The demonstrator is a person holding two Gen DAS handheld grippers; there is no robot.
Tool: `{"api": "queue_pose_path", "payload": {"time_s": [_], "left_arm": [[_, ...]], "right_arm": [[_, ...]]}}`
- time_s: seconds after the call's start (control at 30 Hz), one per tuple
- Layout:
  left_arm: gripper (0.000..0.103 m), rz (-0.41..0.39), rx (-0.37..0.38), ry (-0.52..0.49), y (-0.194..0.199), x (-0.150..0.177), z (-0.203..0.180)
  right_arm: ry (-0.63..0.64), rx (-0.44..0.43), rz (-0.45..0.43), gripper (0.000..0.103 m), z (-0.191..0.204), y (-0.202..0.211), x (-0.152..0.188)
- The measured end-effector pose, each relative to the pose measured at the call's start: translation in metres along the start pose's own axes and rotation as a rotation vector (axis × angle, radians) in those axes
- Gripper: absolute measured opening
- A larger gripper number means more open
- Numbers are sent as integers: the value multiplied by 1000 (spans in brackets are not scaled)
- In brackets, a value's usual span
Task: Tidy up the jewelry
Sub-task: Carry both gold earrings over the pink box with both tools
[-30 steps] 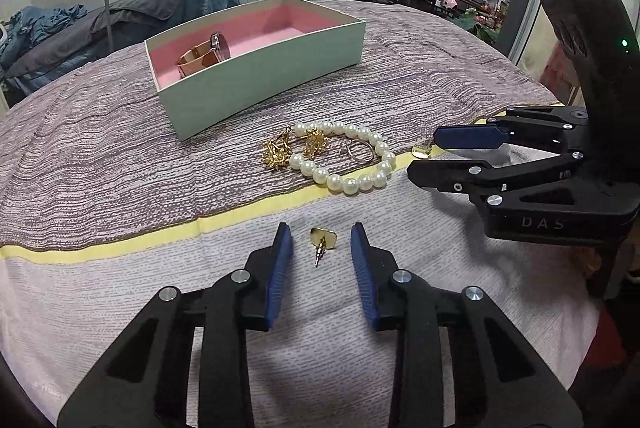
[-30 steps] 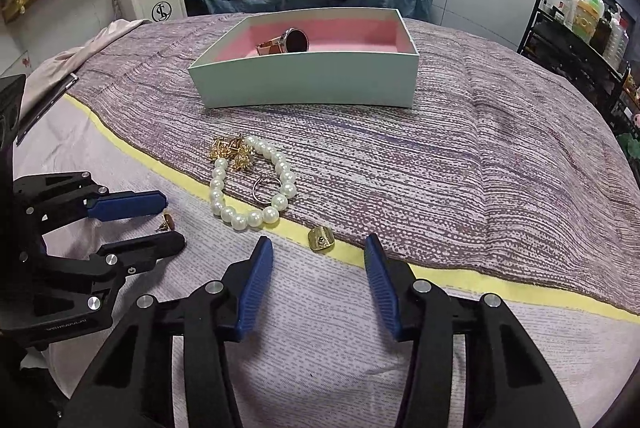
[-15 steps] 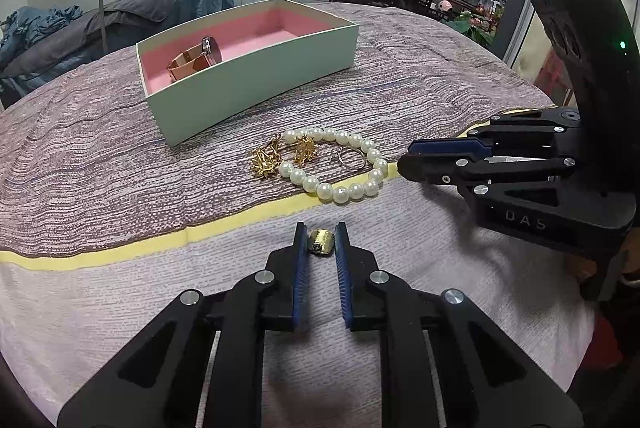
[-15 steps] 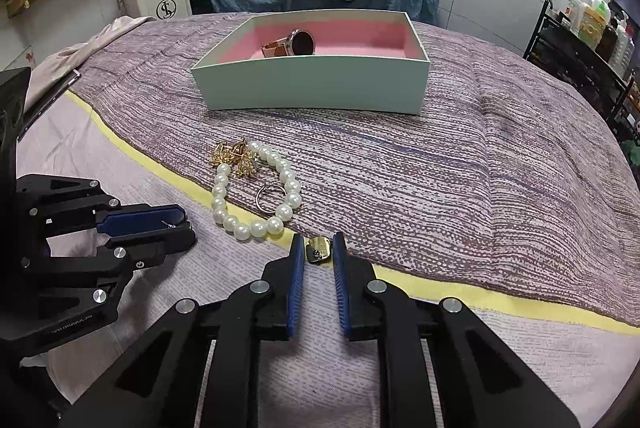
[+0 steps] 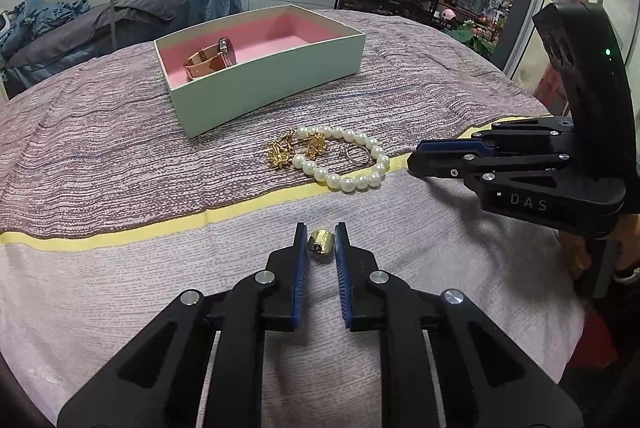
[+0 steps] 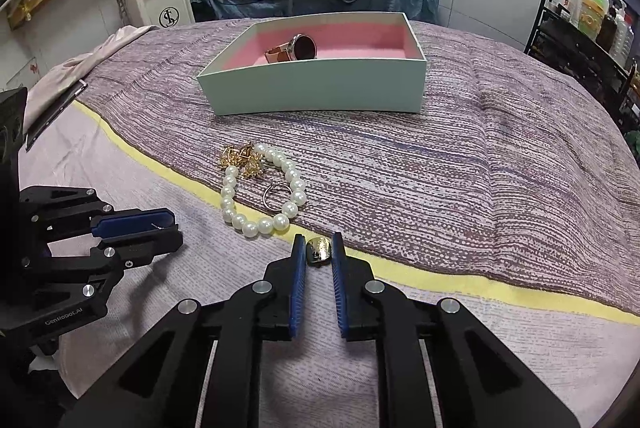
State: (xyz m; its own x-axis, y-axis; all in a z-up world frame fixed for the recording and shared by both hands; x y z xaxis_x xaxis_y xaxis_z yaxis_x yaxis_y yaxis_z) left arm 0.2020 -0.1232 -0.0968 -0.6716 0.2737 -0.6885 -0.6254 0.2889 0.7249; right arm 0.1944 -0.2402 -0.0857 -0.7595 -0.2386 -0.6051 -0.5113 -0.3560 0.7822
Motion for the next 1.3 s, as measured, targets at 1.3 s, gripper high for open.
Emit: {"api": "queue_pose_path", "payload": {"time_s": [1.3], "left_arm": [[14, 83, 47, 47, -68, -151, 68]], "right_arm": [[73, -66, -65, 13, -7, -22, -138]]}}
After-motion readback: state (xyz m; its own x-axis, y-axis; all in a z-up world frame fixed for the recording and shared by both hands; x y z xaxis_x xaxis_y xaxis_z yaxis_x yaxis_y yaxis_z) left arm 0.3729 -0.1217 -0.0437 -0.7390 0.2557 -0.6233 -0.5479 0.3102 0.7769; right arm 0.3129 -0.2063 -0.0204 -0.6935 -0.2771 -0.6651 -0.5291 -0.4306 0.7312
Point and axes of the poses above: each gripper's, at about its wrist camera, not at the fingertips, and y roughly against the way its jaws point, z to its left, x to its underside, the point moved 5 cm from there along -y, roughly the way its jaws point, and after that the axes turned 10 degrees about -x, right-handed, at the moved point
